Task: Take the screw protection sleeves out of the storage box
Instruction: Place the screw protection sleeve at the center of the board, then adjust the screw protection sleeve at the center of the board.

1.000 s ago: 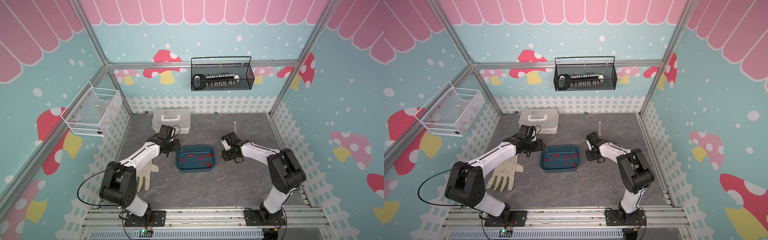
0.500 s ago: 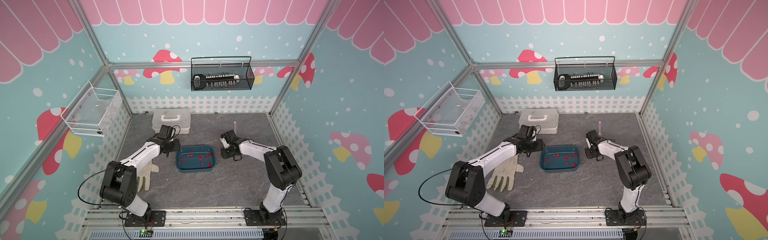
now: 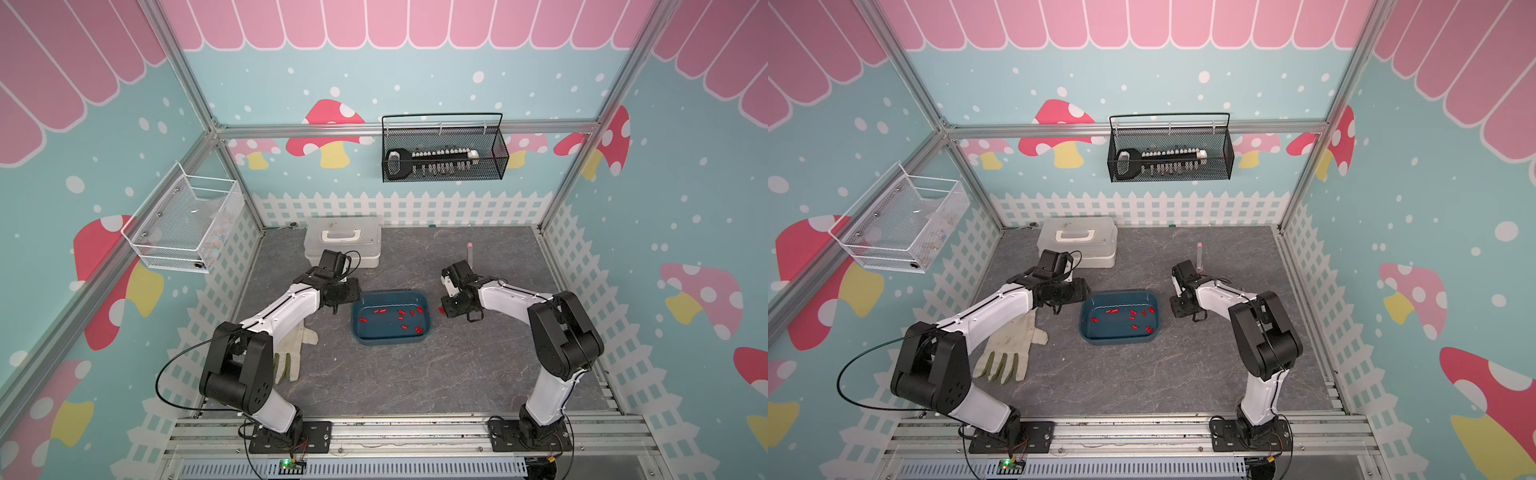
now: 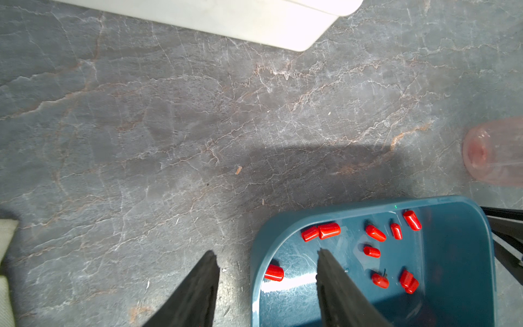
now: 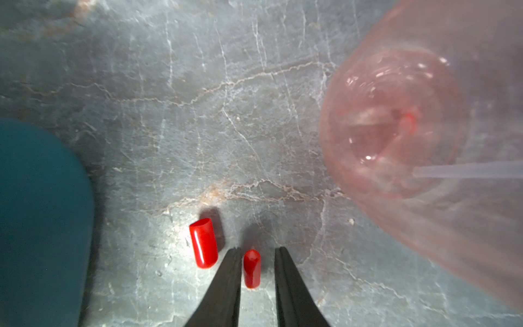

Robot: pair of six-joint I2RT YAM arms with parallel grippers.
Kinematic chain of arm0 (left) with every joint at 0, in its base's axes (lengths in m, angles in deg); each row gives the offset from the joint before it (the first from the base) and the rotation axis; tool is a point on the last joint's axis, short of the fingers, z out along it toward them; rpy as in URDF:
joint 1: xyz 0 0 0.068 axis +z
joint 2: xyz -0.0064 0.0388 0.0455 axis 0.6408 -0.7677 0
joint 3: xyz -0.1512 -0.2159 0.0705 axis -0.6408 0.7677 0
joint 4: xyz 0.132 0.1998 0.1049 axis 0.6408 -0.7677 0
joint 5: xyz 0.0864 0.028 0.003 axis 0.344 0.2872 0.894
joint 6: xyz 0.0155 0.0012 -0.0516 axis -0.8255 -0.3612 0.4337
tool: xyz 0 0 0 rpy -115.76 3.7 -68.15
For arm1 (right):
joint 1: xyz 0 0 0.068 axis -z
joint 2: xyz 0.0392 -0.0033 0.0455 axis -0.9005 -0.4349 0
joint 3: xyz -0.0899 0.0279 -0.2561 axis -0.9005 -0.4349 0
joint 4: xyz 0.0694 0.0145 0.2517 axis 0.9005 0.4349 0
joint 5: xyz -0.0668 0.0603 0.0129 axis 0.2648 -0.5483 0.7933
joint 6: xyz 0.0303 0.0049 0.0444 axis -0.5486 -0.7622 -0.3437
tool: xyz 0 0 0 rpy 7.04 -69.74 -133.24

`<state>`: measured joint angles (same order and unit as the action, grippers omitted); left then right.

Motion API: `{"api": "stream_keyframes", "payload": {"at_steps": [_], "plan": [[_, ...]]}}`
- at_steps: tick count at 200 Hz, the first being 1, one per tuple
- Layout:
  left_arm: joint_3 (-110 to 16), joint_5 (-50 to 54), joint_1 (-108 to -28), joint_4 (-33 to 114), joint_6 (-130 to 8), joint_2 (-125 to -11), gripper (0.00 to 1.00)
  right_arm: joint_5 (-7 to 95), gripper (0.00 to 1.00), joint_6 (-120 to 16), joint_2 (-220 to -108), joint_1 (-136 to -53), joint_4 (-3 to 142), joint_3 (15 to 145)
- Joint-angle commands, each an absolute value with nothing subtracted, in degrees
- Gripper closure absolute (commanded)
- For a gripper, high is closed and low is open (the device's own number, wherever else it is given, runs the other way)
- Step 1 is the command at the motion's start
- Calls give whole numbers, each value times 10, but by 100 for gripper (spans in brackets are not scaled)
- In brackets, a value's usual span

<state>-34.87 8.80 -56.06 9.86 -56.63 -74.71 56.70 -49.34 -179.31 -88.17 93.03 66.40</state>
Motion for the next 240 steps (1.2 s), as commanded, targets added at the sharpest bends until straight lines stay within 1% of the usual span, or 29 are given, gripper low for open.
{"api": "stream_keyframes", "payload": {"at_steps": [1,24,54,137,161,218,240], "plan": [[-366,93,-564,97,-572,-752,43,571,72,-495,-1768,-878,945,669],[-366,94,-564,97,-571,-752,43,563,68,-497,-1751,-879,949,670],[-366,95,-565,97,-571,-752,43,550,67,-496,-1745,-882,948,674],[-367,97,-566,97,-572,-753,43,534,67,-476,-1812,-910,967,728],[-367,97,-566,97,-572,-753,43,533,70,-476,-1826,-910,973,737],[-366,96,-566,97,-573,-753,43,543,71,-480,-1845,-911,991,749],[-366,96,-566,97,-573,-752,43,544,73,-480,-1845,-911,997,752]]}}
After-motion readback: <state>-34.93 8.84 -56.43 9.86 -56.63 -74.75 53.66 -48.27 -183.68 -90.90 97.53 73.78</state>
